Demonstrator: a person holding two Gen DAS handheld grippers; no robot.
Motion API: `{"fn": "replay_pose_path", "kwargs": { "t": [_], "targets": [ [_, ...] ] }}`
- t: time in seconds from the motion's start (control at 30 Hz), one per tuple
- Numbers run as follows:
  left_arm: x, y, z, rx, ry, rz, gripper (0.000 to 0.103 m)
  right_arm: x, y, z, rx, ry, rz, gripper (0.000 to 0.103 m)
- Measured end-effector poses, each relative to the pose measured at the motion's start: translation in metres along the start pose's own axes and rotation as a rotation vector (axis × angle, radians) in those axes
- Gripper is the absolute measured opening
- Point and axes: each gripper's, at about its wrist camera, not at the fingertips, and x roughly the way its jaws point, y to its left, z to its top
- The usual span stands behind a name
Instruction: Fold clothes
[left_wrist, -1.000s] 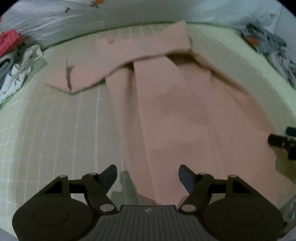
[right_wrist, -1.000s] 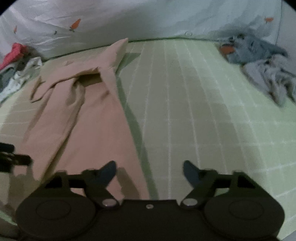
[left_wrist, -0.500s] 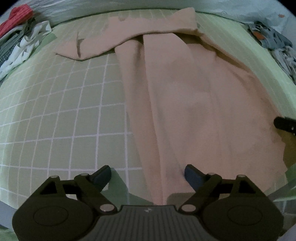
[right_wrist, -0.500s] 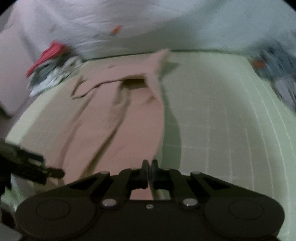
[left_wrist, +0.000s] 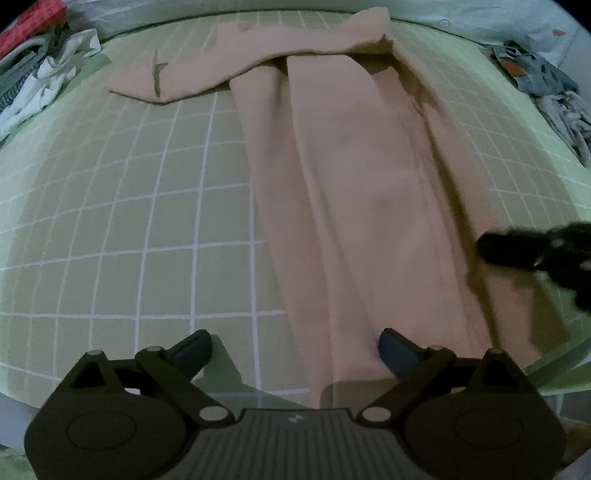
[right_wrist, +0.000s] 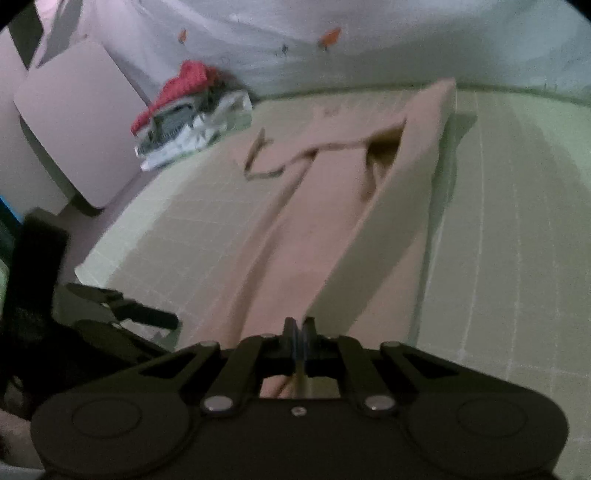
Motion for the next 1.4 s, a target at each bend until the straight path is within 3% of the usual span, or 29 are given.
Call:
{"fn": "replay_pose_path", "kwargs": {
  "t": [0.17, 0.2, 0.27, 0.37, 0.43, 0.5, 0.6, 0.73, 0.83, 1.0, 1.2, 1.4],
  "targets": [
    [0.0, 0.001, -0.002, 0.01, 0.003, -0.012, 0.1, 0.019, -0.017, -0.012, 0.163, 0.104, 0.05, 0.011],
    [0.0, 0.001, -0.002, 0.012, 0.004, -0.014, 0.101, 0.018, -0.019, -0.013, 0.181, 0.103, 0.061, 0.015],
    [0.001, 0.0, -0.002, 0.017, 0.007, -0.017, 0.102, 0.014, -0.022, -0.014, 0.215, 0.097, 0.097, 0.033],
    [0.002, -0.001, -0.002, 0.021, 0.007, -0.016, 0.103, 0.006, -0.019, -0.016, 0.219, 0.06, 0.138, 0.031],
    [0.001, -0.002, -0.003, 0.021, 0.002, -0.015, 0.103, 0.001, -0.021, -0.014, 0.236, 0.024, 0.18, 0.022],
    [0.0, -0.003, -0.005, 0.018, -0.006, -0.013, 0.103, -0.006, -0.03, -0.016, 0.307, -0.016, 0.24, 0.021],
    [0.0, -0.003, -0.008, 0.011, -0.015, -0.01, 0.103, -0.012, -0.042, -0.019, 0.386, -0.057, 0.255, 0.016],
    [0.0, -0.003, -0.011, 0.004, -0.022, -0.008, 0.103, -0.012, -0.056, -0.027, 0.466, -0.053, 0.189, 0.004],
    [0.001, -0.002, -0.011, 0.001, -0.022, -0.008, 0.103, 0.002, -0.05, -0.028, 0.406, 0.052, 0.103, 0.004],
    [0.001, -0.002, -0.006, 0.0, -0.008, -0.013, 0.103, 0.019, -0.025, -0.02, 0.232, 0.149, 0.081, 0.005],
    [-0.003, 0.014, 0.006, -0.031, -0.005, -0.007, 0.103, 0.007, -0.034, 0.0, 0.23, 0.046, 0.069, 0.013],
    [-0.016, 0.059, 0.031, -0.203, -0.11, 0.043, 0.102, 0.0, -0.045, 0.03, 0.179, -0.053, -0.087, 0.018]
  ]
}}
